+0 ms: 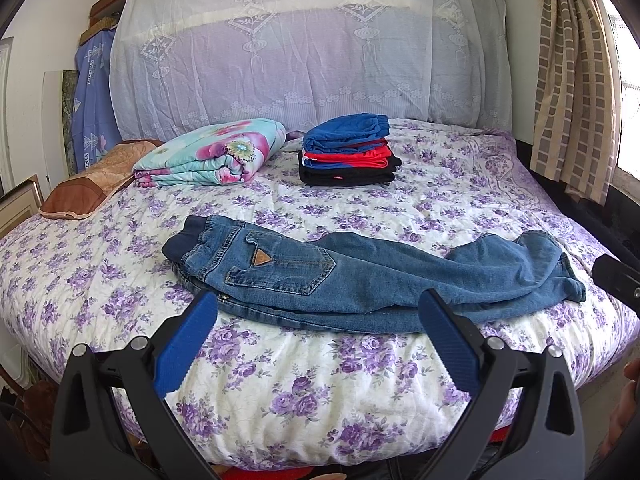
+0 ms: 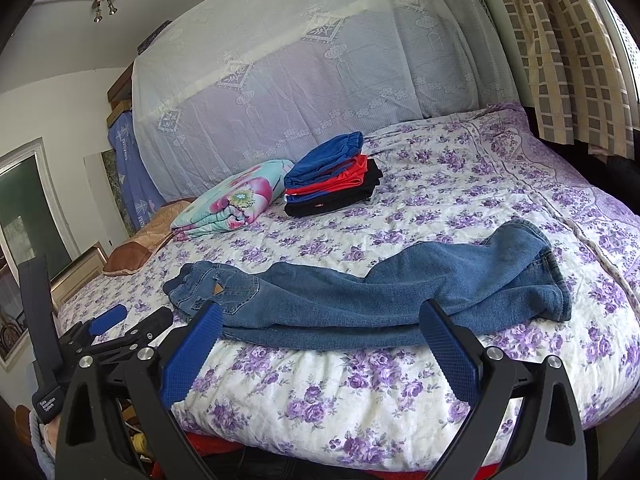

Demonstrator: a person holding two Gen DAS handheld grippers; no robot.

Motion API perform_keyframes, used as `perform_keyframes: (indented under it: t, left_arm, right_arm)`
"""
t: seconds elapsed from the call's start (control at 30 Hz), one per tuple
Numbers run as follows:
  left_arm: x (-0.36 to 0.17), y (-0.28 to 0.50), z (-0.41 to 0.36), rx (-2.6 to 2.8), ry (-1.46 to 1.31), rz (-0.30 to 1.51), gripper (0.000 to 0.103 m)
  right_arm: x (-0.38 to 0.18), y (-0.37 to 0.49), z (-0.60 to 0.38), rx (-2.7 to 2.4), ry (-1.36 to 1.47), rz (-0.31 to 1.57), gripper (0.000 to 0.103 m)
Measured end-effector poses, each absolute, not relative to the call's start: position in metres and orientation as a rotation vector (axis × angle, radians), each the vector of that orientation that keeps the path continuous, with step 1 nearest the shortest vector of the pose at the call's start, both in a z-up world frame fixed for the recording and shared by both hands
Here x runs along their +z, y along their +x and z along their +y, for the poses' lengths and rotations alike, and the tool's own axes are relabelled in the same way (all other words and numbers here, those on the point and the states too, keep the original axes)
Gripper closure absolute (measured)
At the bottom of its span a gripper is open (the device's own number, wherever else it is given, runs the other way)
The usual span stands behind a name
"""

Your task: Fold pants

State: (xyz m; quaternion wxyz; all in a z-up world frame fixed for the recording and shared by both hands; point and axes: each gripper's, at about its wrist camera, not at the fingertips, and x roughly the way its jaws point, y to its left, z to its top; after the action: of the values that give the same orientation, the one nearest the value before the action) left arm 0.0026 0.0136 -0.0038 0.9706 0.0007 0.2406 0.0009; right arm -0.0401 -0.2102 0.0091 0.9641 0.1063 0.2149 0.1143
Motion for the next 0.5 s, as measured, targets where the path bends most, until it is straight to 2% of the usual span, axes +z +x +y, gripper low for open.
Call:
perform_keyframes:
  t: [0.5]
  left_arm:
    - [-0.0080, 0.0001, 0.0196, 0.004, -0.005, 0.489, 0.005]
  right_arm:
    - [0.0060, -0.0375, -0.2088, 0.235, 0.220, 0.451, 0.004]
